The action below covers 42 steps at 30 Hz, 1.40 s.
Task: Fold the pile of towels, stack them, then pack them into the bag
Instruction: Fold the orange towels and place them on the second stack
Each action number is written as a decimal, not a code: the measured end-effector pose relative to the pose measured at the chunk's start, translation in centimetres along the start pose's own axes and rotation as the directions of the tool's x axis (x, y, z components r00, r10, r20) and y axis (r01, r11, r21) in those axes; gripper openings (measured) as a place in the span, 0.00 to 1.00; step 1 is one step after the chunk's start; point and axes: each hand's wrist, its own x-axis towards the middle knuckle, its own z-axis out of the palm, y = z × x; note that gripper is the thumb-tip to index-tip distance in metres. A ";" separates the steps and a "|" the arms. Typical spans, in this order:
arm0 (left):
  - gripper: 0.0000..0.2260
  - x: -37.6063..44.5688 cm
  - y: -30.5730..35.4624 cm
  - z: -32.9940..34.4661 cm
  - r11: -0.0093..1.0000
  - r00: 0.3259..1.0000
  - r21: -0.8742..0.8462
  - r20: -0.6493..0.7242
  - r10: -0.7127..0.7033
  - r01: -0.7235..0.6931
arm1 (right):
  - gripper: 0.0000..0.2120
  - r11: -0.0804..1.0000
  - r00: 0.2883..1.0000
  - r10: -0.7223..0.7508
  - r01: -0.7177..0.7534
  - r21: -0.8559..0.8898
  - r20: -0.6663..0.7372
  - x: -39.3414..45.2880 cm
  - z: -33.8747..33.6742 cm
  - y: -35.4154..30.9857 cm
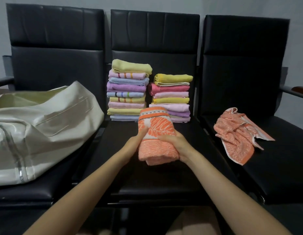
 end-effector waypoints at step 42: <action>0.23 20.6 11.6 4.8 0.785 0.826 0.611 -0.387 0.410 -0.104 | 0.21 0.757 0.804 -0.281 -0.150 -0.636 -0.525 13.1 -18.9 -9.2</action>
